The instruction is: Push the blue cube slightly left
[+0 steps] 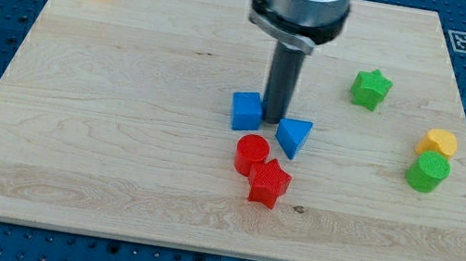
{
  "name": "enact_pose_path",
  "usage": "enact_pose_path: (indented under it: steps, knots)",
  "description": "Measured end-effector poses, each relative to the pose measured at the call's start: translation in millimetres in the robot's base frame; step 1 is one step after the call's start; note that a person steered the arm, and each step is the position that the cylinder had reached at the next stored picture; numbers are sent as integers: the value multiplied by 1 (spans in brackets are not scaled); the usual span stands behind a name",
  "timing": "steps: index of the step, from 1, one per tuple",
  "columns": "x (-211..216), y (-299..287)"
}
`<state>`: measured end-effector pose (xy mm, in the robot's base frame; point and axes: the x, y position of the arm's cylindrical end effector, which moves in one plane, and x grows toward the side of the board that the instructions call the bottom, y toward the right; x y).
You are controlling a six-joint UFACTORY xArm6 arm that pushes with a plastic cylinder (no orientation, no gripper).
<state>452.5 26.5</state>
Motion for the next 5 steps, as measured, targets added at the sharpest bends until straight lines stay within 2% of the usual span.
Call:
enact_pose_path:
  steps: [3,4,5]
  knots:
    - [0,-94]
    - [8,-88]
    - [46,-65]
